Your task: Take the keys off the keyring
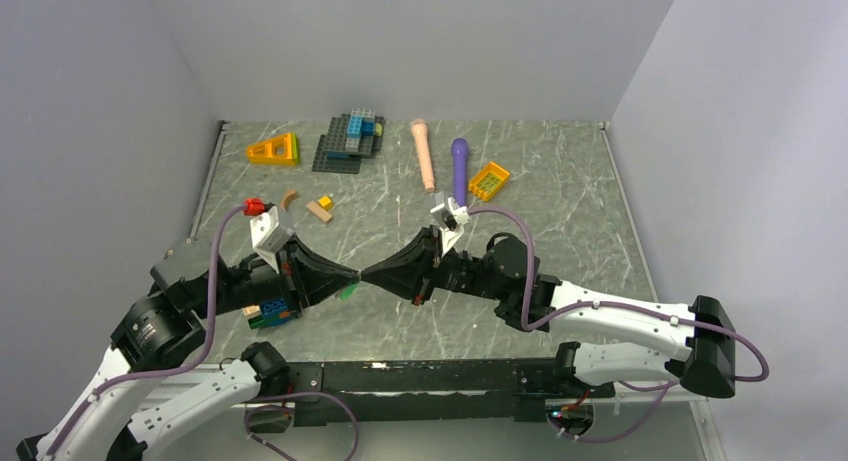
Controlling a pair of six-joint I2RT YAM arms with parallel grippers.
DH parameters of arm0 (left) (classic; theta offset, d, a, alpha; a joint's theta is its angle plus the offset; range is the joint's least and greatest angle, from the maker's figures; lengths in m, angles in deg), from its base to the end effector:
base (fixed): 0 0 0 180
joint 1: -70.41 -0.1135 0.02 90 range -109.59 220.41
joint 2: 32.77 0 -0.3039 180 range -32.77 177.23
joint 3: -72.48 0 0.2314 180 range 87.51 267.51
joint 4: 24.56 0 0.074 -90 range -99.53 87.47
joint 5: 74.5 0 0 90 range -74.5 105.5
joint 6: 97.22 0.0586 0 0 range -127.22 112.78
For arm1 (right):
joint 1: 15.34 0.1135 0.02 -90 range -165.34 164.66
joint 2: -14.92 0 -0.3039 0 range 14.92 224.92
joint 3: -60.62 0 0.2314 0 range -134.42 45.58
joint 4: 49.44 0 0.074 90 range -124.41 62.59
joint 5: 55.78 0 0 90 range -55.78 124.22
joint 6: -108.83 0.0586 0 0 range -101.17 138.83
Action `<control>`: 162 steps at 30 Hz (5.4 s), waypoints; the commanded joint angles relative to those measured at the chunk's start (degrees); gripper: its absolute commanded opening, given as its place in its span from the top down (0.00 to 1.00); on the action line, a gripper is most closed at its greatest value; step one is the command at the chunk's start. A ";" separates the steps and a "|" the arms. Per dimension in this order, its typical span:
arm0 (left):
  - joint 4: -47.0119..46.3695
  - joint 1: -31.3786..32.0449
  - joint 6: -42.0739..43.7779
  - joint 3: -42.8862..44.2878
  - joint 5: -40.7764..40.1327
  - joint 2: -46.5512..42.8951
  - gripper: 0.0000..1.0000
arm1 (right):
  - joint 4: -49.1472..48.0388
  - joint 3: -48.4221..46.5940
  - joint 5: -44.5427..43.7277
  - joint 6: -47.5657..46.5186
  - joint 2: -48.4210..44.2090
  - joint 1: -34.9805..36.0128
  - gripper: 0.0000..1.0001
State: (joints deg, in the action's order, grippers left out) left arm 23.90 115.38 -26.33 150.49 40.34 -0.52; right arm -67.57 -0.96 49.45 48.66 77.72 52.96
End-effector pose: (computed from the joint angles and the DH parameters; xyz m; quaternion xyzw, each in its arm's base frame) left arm 0.0190 -0.0538 0.4355 0.3028 0.6555 -0.4895 0.4889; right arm 0.0735 0.2262 0.4168 -0.2950 0.5222 0.6533 0.4621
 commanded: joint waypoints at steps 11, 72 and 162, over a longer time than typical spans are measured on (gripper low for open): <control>-8.50 -0.19 -4.26 -3.92 -12.79 -3.51 1.00 | -7.12 1.54 -6.64 -1.49 0.19 3.98 1.00; 10.85 -0.23 15.04 11.37 3.53 4.57 1.00 | 35.01 -26.31 -0.97 -15.94 6.12 2.87 0.57; -18.65 -0.19 -3.53 -11.96 -2.24 -3.82 1.00 | 10.21 -8.74 -3.36 -10.62 -4.41 2.83 1.00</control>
State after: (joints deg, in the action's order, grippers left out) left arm 6.48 115.29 -27.73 141.11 41.26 -3.02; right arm -48.58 -9.51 47.00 37.46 77.11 55.36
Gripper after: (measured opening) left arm 0.023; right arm 0.022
